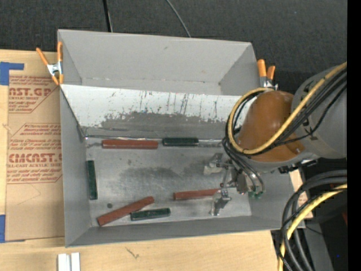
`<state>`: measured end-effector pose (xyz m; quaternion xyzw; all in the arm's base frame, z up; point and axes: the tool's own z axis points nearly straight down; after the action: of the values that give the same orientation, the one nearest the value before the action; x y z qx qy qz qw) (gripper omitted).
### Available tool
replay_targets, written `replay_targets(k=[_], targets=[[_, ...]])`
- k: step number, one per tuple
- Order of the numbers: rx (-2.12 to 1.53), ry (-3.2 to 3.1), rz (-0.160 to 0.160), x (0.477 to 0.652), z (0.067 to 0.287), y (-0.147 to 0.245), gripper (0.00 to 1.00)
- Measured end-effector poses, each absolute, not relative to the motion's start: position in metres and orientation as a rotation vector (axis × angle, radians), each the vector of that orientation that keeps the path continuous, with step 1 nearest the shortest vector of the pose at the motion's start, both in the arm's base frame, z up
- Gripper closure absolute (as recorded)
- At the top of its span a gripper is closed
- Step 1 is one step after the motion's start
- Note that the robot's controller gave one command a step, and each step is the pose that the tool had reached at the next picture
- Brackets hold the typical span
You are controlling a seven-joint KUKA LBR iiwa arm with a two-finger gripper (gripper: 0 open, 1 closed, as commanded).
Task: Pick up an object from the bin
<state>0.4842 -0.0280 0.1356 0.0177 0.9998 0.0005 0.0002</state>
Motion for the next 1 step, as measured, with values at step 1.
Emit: replay_targets(k=[1], targets=[[0.026,3.121,-0.001,0.4855,0.0711,-0.0259,0.00]])
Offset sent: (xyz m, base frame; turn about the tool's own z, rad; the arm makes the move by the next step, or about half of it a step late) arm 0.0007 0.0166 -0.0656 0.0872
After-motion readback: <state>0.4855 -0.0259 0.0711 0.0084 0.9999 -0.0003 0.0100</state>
